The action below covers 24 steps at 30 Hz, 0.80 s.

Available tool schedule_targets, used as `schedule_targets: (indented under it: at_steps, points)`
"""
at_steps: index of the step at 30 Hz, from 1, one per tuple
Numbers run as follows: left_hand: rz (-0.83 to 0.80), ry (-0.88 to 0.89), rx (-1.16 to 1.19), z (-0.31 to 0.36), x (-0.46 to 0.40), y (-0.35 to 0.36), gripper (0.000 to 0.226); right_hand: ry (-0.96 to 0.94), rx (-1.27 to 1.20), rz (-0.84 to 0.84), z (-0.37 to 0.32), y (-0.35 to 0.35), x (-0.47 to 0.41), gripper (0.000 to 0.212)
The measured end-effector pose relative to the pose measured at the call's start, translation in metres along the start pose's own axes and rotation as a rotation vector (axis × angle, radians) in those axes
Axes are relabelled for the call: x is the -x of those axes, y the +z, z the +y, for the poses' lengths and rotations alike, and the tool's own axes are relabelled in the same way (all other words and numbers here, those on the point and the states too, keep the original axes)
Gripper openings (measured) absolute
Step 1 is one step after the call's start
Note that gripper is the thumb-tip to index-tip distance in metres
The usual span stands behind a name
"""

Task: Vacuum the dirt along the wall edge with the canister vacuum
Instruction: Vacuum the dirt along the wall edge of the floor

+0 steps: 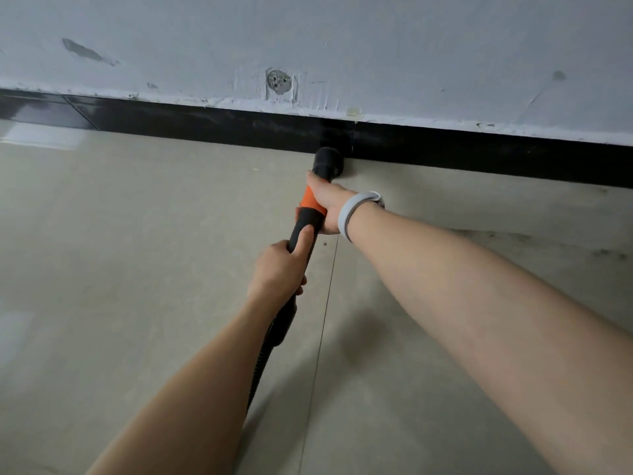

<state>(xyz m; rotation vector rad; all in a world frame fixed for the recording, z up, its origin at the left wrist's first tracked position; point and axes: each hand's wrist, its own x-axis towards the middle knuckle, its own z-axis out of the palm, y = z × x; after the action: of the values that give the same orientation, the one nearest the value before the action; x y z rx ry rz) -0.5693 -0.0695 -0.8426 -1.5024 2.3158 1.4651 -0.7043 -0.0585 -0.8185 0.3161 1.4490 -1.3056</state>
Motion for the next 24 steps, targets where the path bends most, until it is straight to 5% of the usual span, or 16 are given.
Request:
schedule_targets:
  at_steps: [10, 18, 24]
  points:
    - [-0.17, 0.083, -0.044, -0.01, 0.047, 0.043, 0.051, -0.023, -0.041, 0.139, 0.042, -0.059, 0.023, 0.04]
    - [-0.089, -0.014, -0.015, -0.063, 0.118, 0.023, 0.051, 0.009, -0.057, -0.001, 0.114, -0.027, 0.051, 0.034]
    - [-0.071, -0.021, -0.031, -0.1, 0.151, 0.004, 0.048, -0.083, -0.096, 0.06, 0.161, -0.006, 0.08, 0.033]
